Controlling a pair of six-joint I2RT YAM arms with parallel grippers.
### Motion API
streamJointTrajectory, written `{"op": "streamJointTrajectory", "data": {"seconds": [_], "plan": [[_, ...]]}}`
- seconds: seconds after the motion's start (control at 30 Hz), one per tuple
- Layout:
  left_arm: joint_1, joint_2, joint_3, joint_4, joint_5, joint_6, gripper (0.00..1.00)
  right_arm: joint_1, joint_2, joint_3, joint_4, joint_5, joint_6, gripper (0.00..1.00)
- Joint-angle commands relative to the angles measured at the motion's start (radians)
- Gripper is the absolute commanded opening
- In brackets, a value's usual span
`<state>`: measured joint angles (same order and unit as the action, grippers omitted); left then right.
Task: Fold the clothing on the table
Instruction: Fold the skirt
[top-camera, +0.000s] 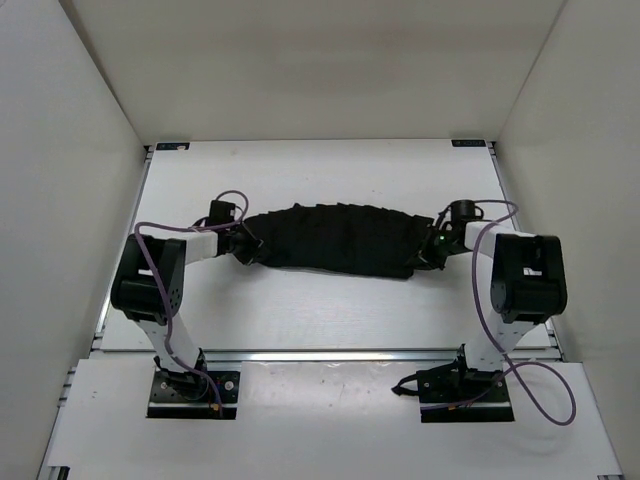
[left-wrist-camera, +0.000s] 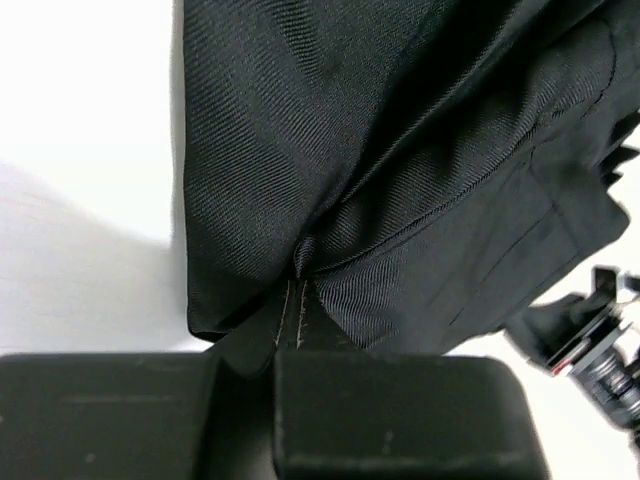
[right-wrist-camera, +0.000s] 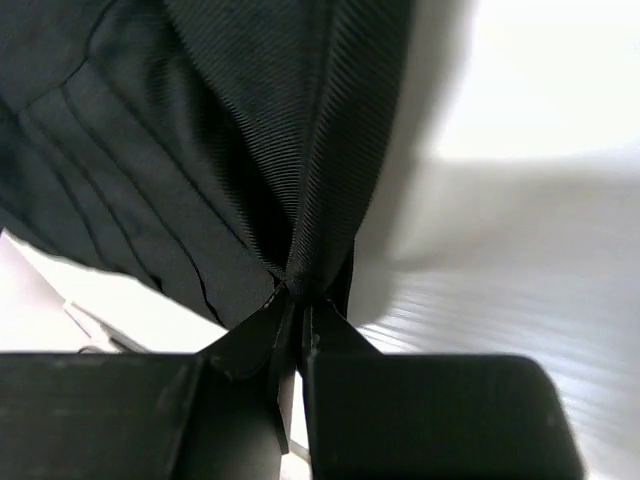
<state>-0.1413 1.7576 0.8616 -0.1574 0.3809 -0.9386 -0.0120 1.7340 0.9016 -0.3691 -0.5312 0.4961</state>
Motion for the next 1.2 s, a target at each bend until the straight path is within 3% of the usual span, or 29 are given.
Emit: {"op": "streamJointTrajectory", "data": {"seconds": [0.0,0.13,0.23,0.33,0.47,0.6,0.73,1.0,1.1,1.17], "plan": [[-0.099,-0.041,-0.015,-0.019,-0.008,-0.002,0.00,-0.106,-0.054,0.043,-0.163,0.082,-0.141,0.00],[-0.211,-0.086,-0.128,0.145,-0.002,-0.123,0.00,-0.181,-0.103,0.106,-0.298,0.181,-0.220,0.00],[-0.264,-0.044,-0.130,0.211,-0.014,-0.167,0.00,-0.112,-0.157,0.187,-0.358,0.249,-0.223,0.00],[-0.288,-0.018,-0.116,0.235,0.004,-0.192,0.00,0.053,-0.180,0.307,-0.381,0.292,-0.180,0.00],[-0.288,-0.032,-0.104,0.219,-0.011,-0.197,0.00,0.361,-0.153,0.451,-0.332,0.335,-0.123,0.00],[-0.267,-0.033,-0.104,0.190,0.015,-0.180,0.00,0.555,-0.039,0.513,-0.226,0.286,-0.088,0.00],[-0.245,-0.043,-0.087,0.107,0.016,-0.125,0.00,0.651,0.135,0.609,-0.208,0.266,-0.109,0.00],[-0.241,-0.011,-0.095,0.053,0.055,-0.066,0.00,0.808,0.387,0.744,-0.238,0.300,-0.220,0.00],[-0.245,-0.001,-0.090,0.012,0.056,-0.020,0.00,0.817,0.398,0.734,-0.208,0.286,-0.200,0.00],[-0.228,-0.006,-0.116,0.041,0.087,-0.026,0.06,0.833,0.412,0.743,-0.212,0.301,-0.195,0.00]]}}
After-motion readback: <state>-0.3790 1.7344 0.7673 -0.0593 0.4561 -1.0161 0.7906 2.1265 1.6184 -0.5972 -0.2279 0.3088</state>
